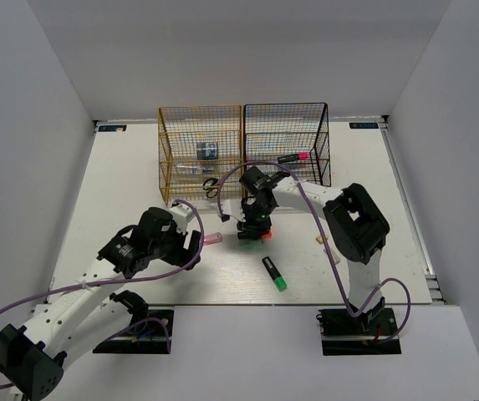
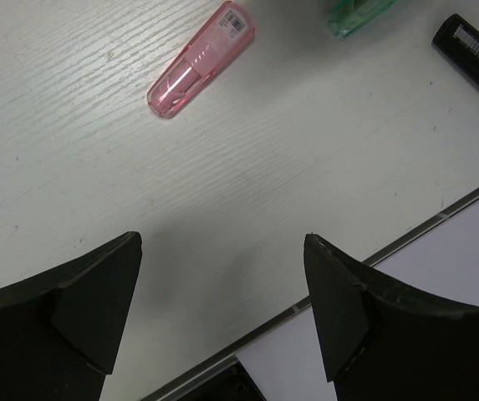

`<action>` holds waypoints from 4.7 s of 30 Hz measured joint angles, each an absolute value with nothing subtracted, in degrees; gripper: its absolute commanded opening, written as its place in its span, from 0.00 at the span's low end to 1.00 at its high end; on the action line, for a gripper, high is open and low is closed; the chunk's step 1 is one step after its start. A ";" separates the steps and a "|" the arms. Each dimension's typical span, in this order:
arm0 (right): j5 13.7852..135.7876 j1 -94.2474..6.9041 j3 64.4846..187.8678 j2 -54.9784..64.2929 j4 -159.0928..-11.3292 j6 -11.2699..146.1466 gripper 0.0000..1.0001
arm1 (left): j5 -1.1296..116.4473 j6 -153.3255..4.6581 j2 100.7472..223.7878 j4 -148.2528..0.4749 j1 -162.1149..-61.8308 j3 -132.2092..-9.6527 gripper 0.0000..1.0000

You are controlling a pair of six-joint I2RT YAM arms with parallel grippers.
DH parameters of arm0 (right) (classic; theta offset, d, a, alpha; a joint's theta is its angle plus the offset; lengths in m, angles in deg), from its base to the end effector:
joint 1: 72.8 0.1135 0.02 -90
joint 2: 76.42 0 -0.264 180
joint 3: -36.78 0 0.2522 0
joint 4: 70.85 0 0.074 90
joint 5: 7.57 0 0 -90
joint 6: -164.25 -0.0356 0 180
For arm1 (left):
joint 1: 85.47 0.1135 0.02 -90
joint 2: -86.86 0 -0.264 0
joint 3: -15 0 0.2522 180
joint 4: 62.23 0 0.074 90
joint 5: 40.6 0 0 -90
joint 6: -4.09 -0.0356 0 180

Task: Sort the stationery into containers
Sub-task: Pick up the pen from the center of the board, then place the pen in the storage box, then pick up the pen from the center of the board.

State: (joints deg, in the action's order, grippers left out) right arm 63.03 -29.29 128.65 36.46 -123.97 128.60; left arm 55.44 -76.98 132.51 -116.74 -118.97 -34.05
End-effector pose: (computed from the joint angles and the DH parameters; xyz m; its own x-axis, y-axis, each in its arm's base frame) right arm 0.2729 0.2754 0.1628 0.1746 -0.8910 -0.4190 -0.9838 -0.1759 -0.0360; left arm 0.1279 -0.0892 0.2321 -0.7349 0.3013 -0.6075 0.4959 0.8499 -0.1784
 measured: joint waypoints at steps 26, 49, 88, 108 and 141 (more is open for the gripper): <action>75.33 -29.47 133.57 22.91 -123.42 125.96 0.00 | 55.46 -77.09 132.51 -116.74 -118.97 -34.05 0.88; 97.67 -41.84 153.37 33.64 -104.65 148.53 0.00 | 55.46 -77.07 132.58 -116.77 -118.97 -34.05 0.88; 53.22 -48.42 120.60 -0.09 -123.68 100.82 0.00 | 64.07 -77.16 144.82 -115.43 -124.74 -37.63 0.81; 88.78 -57.29 98.00 -21.14 -108.82 69.89 0.12 | 31.11 -8.20 191.72 -119.52 -152.91 -73.30 0.80; 91.53 -59.35 96.58 -26.14 -108.41 66.53 0.14 | 29.82 13.35 207.57 -138.56 -156.48 -89.17 0.28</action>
